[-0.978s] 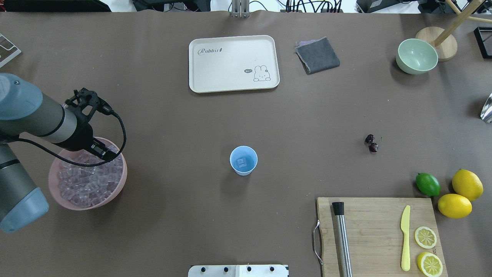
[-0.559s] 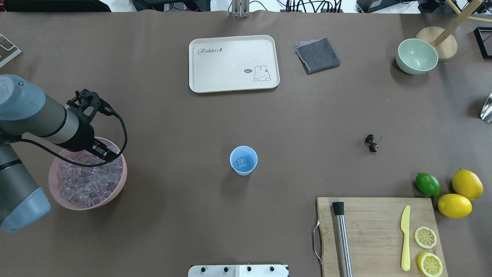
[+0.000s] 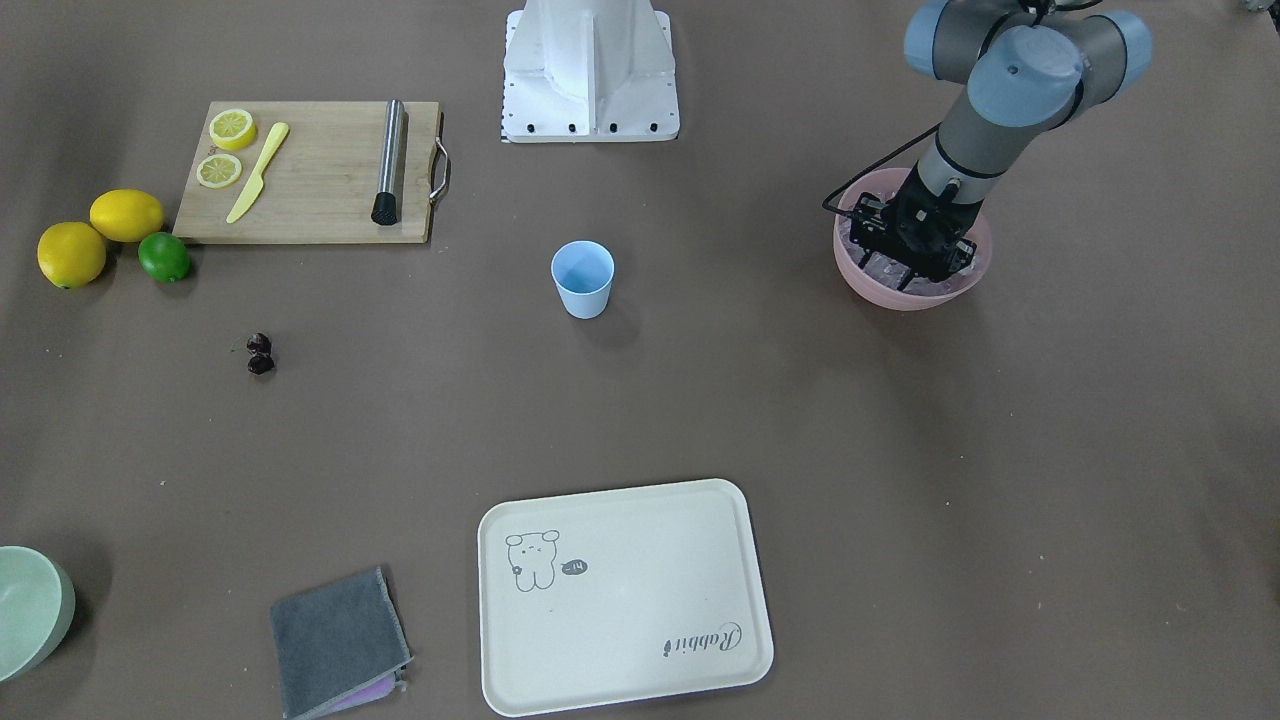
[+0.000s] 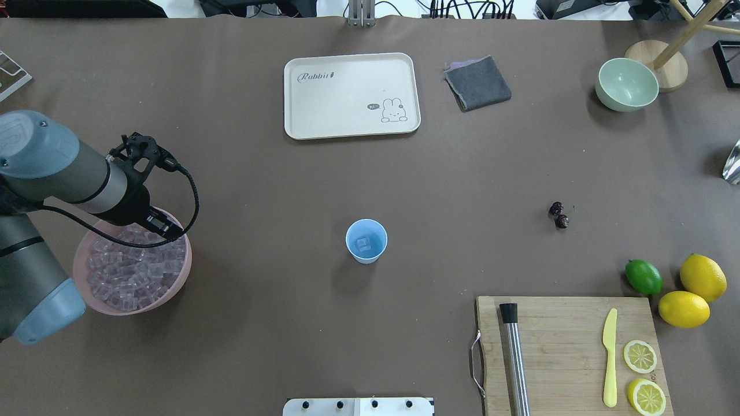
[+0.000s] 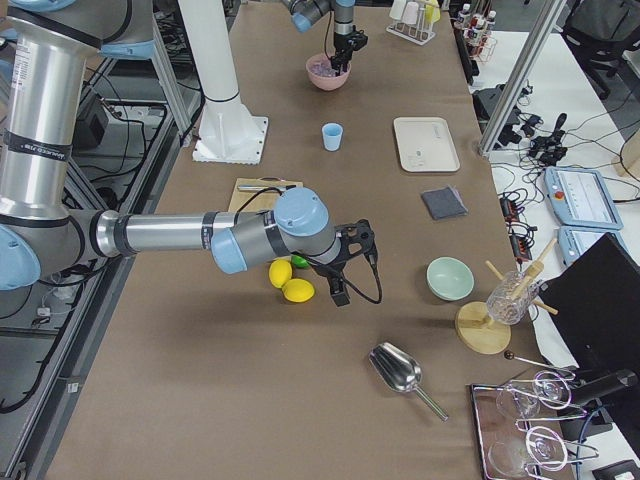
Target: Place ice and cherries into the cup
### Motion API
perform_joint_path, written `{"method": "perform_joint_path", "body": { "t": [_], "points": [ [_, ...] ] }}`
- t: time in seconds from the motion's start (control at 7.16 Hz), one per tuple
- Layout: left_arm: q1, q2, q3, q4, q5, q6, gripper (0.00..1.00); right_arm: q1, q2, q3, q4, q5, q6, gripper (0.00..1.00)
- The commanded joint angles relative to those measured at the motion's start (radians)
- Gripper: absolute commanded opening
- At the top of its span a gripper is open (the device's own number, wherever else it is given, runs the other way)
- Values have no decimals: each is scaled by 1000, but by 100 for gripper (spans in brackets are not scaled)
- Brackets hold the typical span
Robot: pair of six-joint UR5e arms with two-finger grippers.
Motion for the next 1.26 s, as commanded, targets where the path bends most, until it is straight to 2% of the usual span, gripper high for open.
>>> {"method": "perform_joint_path", "body": {
  "t": [0.0, 0.14, 0.28, 0.7, 0.98, 1.12],
  "points": [
    [1, -4, 3, 0, 0, 0, 32, 0, 0, 0, 0, 0, 0, 100],
    [1, -1, 1, 0, 0, 0, 13, 2, 0, 0, 0, 0, 0, 100],
    [1, 1, -2, 0, 0, 0, 0, 0, 0, 0, 0, 0, 0, 100],
    [-21, 9, -40, 10, -11, 2, 0, 2, 0, 0, 0, 1, 0, 100],
    [-125, 3, -91, 15, -179, -8, 0, 0, 0, 0, 0, 2, 1, 100],
    [-125, -29, -108, 12, -176, -164, 0, 0, 0, 0, -2, 3, 1, 100]
  ]
}}
